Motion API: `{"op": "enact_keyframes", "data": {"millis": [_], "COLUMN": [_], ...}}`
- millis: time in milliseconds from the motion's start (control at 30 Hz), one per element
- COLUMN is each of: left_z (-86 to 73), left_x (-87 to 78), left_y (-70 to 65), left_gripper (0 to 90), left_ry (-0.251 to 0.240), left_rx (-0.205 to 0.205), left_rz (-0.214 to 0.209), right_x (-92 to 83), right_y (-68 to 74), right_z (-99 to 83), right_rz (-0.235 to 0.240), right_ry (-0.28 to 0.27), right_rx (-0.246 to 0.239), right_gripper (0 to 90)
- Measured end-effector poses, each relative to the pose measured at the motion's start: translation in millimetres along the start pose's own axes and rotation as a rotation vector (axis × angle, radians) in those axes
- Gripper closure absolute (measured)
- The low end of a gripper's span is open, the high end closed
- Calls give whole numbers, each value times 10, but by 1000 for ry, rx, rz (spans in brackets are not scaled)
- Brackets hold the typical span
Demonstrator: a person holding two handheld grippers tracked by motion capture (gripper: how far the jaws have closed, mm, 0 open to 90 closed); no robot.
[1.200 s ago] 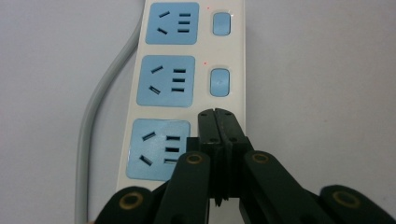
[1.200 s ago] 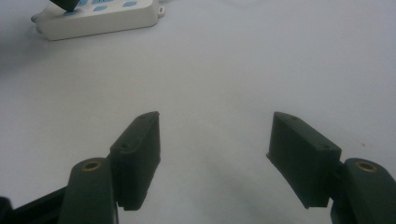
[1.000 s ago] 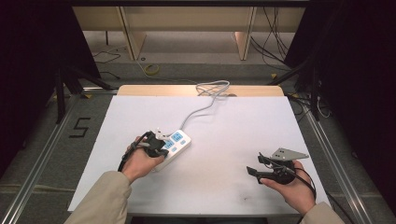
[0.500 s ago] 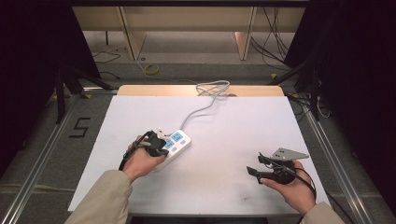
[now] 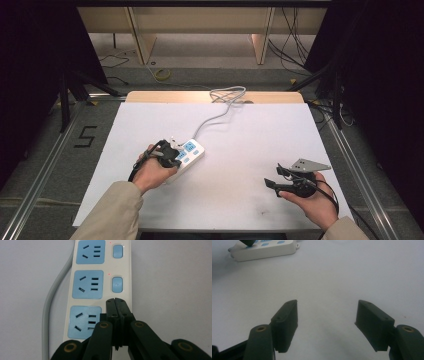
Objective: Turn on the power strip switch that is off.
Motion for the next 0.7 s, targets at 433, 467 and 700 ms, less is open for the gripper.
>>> {"op": "enact_keyframes", "data": {"millis": [433,467,700], "left_z": [-3,-3,4], "left_x": [-1,0,5], "left_y": [-1,-4,-18], "left_gripper": [900,900,900], "left_ry": [5,7,9], "left_rx": [7,8,19], "left_rz": [5,5,21], "right_x": [-1,0,-2], "right_y": [1,1,2], "right_z": [-1,-1,-1], "right_rz": [-1,-1,-2], "right_ry": [1,2,1], "right_rx": [-3,-2,-4], "right_gripper": [345,345,346]}}
Point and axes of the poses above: each handheld gripper's, and its own axes: x roughly forward along the jaws, z roughly out of its top, y roughly to its left, the point moved 6 cm from there along x, roughly forward along the jaws, and after that the axes turned 13 degrees about y, right-handed, at the moved point
